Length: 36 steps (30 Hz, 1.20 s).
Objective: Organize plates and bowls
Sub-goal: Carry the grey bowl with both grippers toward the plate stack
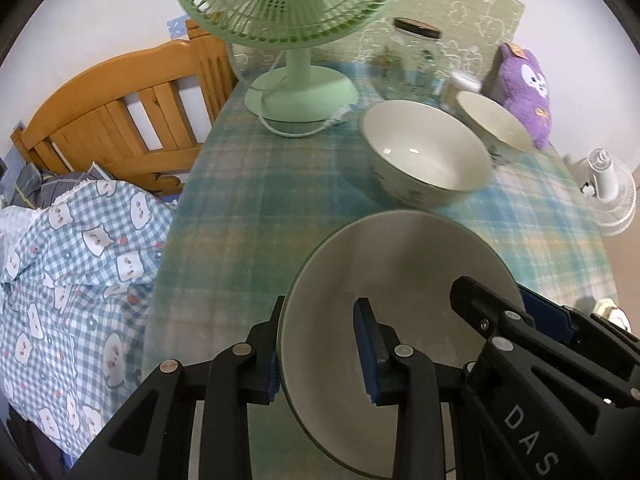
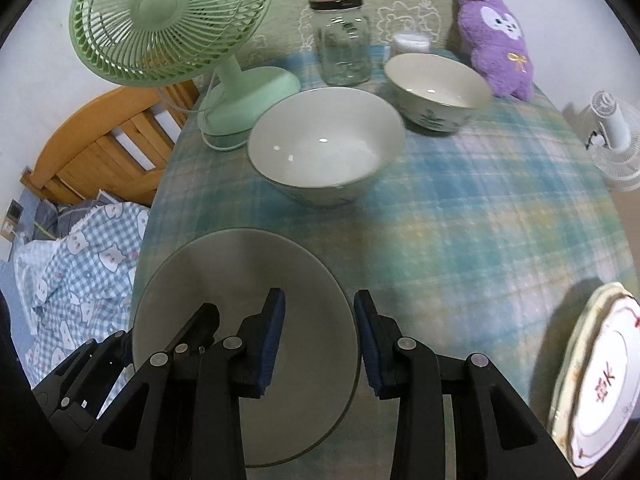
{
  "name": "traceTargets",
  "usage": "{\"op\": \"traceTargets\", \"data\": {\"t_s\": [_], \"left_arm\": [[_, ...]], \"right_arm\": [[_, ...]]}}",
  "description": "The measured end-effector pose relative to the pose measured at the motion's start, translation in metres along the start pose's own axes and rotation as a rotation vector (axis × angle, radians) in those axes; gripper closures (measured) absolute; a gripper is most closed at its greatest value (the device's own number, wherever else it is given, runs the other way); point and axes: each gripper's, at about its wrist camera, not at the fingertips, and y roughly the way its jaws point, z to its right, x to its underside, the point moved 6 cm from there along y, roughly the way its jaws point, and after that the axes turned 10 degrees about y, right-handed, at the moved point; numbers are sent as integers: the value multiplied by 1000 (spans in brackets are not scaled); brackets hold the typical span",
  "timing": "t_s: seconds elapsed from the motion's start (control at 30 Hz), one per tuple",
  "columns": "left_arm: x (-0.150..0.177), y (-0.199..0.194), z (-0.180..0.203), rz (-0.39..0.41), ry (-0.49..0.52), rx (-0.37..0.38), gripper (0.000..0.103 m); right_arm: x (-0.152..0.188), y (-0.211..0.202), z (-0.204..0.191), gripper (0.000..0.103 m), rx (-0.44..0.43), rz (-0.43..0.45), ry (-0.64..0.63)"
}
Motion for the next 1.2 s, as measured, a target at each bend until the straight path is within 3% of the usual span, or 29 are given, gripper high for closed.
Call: {"op": "traceTargets", "data": {"t_s": [0.67,1.2], "left_arm": [[53,-39,111,-24,0,-4,74],[79,-31,154,-75,2,-18,74]], "right_arm": [[48,-54,120,63,2,-24,-20],[68,-48,167,63,6,-79,-20]]}}
